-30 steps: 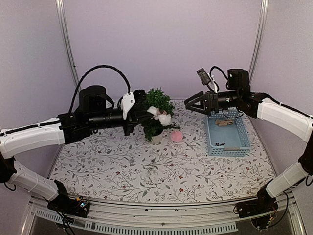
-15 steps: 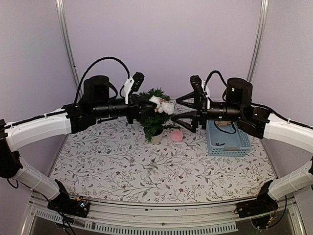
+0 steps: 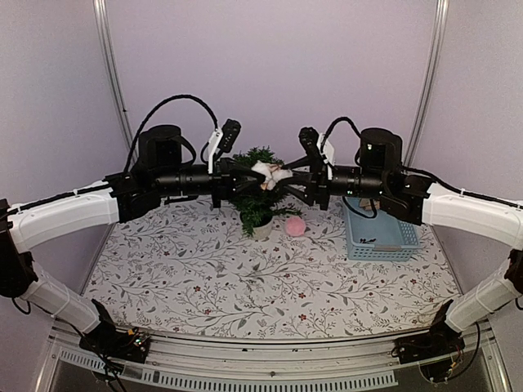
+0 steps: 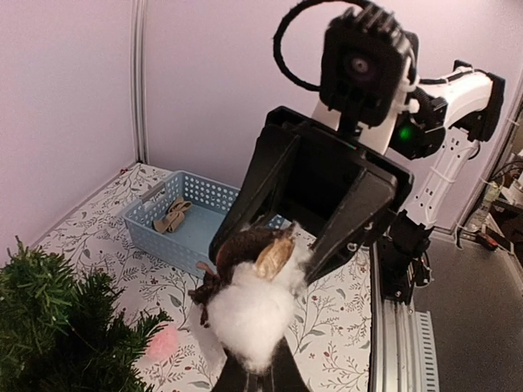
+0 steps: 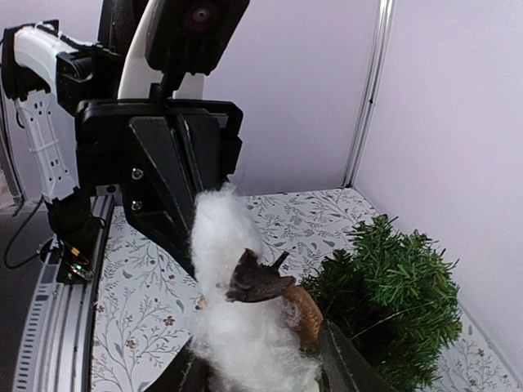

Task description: Decorate the small christmas tree

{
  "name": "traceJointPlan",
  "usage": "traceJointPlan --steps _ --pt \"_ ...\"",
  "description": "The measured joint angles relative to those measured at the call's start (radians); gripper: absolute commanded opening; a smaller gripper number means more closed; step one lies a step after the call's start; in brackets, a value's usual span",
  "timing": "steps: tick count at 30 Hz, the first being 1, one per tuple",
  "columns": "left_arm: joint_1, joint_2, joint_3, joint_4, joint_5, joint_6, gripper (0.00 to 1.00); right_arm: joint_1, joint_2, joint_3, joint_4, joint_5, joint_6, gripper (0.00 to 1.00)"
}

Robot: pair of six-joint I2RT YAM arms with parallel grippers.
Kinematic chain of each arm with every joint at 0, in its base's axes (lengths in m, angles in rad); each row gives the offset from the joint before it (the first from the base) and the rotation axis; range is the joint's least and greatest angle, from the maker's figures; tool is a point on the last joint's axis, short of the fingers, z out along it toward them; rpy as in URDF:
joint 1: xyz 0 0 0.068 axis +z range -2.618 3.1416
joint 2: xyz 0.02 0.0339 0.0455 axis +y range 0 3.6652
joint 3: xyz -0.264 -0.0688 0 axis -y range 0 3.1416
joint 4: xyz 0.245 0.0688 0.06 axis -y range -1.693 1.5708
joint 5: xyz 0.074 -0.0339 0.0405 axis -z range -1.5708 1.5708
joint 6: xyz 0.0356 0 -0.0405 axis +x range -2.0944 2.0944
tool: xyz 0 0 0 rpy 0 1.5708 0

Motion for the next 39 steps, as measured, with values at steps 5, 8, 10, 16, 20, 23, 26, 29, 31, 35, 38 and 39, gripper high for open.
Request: traceJointPlan --steps 5,8,10,16,20,23,26,29,31,35,38,39 --pt "0.001 0.000 0.000 0.000 0.000 0.000 0.00 0.001 0.004 0.006 0.008 -0.018 -0.003 0.01" --pt "0.006 0.000 0.000 0.001 -0.013 -0.004 0.28 0.001 0.005 0.007 0.013 -0.026 0.005 0.00" --pt "0.017 0.000 -0.001 0.003 -0.024 -0.010 0.52 0.001 0.006 0.008 0.013 -0.026 0.011 0.00" --pt "0.063 -0.020 -0.021 0.003 -0.074 -0.038 0.92 -0.025 0.031 0.008 0.018 -0.046 0.075 0.00" --pt "0.100 -0.071 -0.064 0.010 -0.114 -0.056 0.99 -0.078 0.061 0.005 0.069 -0.119 0.174 0.00" --pt "0.130 -0.104 -0.094 0.019 -0.137 -0.071 0.99 -0.107 0.098 0.004 0.120 -0.189 0.254 0.00" --pt "0.150 -0.121 -0.115 0.031 -0.151 -0.086 0.99 -0.116 0.151 0.009 0.156 -0.258 0.309 0.00" --pt "0.164 -0.129 -0.137 0.044 -0.161 -0.094 0.99 -0.116 0.222 0.026 0.167 -0.317 0.350 0.00" --pt "0.166 -0.130 -0.147 0.048 -0.165 -0.100 1.00 -0.116 0.268 0.042 0.170 -0.347 0.370 0.00" --pt "0.166 -0.130 -0.158 0.053 -0.171 -0.105 0.99 -0.121 0.333 0.082 0.174 -0.381 0.399 0.00" --pt "0.166 -0.132 -0.161 0.058 -0.171 -0.106 0.99 -0.126 0.360 0.111 0.175 -0.375 0.418 0.00" --pt "0.166 -0.132 -0.162 0.059 -0.171 -0.106 0.99 -0.127 0.364 0.117 0.175 -0.369 0.422 0.00"
